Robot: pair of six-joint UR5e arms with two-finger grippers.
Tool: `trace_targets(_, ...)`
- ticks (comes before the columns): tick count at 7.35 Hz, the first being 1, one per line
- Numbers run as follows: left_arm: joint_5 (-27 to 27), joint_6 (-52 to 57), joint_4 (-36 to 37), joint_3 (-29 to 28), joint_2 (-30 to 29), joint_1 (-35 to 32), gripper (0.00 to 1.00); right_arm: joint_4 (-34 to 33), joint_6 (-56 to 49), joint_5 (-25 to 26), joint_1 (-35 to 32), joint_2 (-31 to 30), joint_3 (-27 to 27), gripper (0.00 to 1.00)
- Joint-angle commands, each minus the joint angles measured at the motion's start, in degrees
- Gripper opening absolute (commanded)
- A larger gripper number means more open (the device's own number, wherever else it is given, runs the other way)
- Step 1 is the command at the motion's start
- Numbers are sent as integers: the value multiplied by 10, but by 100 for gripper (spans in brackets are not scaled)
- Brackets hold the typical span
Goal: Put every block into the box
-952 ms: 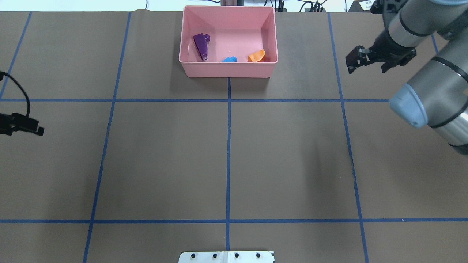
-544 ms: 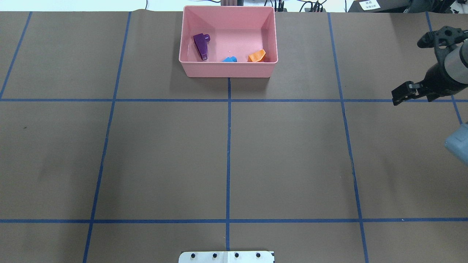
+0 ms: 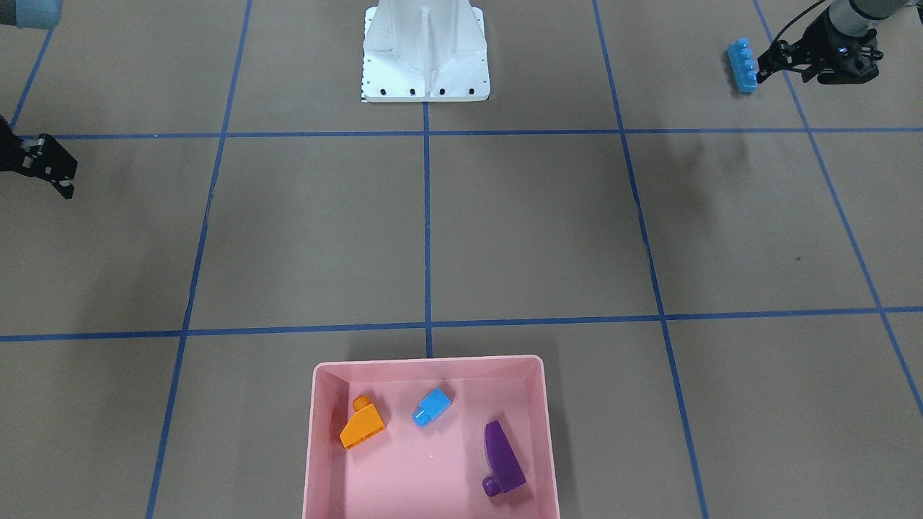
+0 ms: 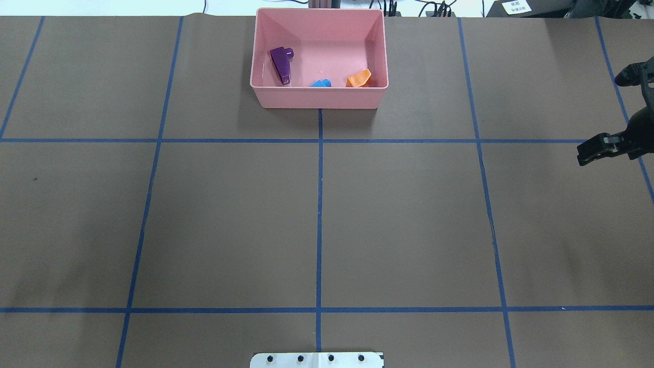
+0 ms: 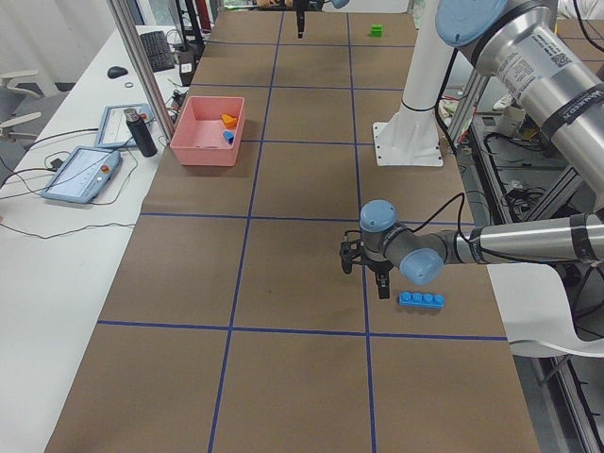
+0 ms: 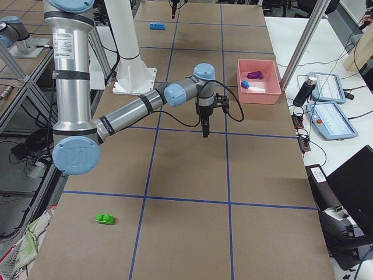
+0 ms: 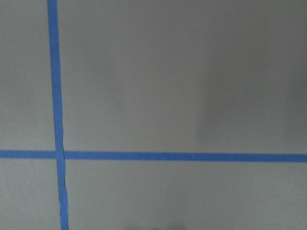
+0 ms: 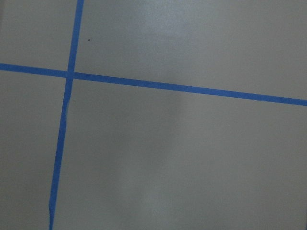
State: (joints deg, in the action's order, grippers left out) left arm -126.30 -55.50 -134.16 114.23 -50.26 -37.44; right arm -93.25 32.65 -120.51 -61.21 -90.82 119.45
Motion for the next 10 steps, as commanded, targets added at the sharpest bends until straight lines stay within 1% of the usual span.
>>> trace_targets(1, 14, -7, -1, -33, -2, 88, 100, 1, 3, 0, 0, -8, 7, 100)
trace_targets(2, 21, -9, -1, -46, -10, 124, 100, 1, 3, 0, 0, -15, 14, 100)
trace_targets(4, 21, -9, -1, -65, -33, 155, 100, 0, 7, -1, 0, -21, 21, 100)
trace_targets(5, 21, -6, -2, -73, -39, 163, 98, 0, 8, -5, 0, -25, 28, 100)
trace_targets(7, 20, -6, -2, -74, -40, 164, 60, 0, 8, -19, 0, -24, 32, 100)
trace_targets(10, 20, -5, -1, -80, -41, 168, 61, 0, 8, -23, 0, -23, 36, 100)
